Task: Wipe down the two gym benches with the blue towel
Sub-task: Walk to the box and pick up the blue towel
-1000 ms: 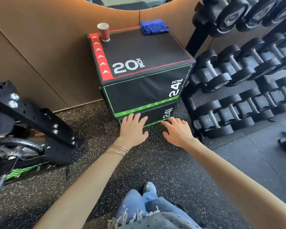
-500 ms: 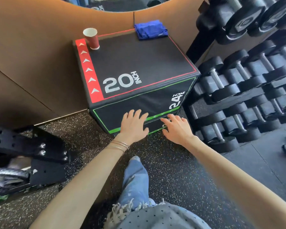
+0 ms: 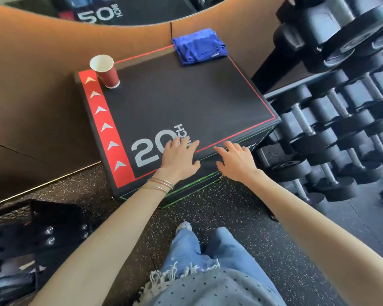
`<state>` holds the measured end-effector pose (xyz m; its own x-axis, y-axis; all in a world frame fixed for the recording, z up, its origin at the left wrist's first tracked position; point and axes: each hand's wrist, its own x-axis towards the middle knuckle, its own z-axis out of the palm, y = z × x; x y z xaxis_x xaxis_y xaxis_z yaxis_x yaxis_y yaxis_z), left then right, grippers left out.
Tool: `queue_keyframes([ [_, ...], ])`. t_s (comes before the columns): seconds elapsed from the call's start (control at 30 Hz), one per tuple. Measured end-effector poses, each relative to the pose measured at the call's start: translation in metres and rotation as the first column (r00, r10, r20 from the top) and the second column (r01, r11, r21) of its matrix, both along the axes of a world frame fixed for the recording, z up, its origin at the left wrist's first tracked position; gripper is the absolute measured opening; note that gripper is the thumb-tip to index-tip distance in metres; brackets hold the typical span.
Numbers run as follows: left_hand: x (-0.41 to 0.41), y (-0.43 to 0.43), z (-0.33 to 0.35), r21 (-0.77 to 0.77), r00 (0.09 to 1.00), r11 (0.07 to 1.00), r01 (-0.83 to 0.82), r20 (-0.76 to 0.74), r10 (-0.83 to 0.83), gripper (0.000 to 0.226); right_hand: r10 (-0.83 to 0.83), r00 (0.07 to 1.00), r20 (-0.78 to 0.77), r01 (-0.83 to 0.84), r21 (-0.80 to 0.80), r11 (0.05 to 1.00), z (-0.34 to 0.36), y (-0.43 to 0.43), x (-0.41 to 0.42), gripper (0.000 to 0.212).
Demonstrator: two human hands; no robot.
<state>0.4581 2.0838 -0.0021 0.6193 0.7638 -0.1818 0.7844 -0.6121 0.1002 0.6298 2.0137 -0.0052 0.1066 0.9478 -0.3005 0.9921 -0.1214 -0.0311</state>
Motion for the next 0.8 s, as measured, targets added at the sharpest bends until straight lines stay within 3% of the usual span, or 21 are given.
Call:
queue_keyframes([
  [0.8, 0.113, 0.156, -0.003, -0.074, 0.934, 0.932, -0.356, 0.003, 0.357, 0.065, 0.294, 0.956, 0.007, -0.294, 0.004, 0.956, -0.001, 0.278, 0.130, 0.058],
])
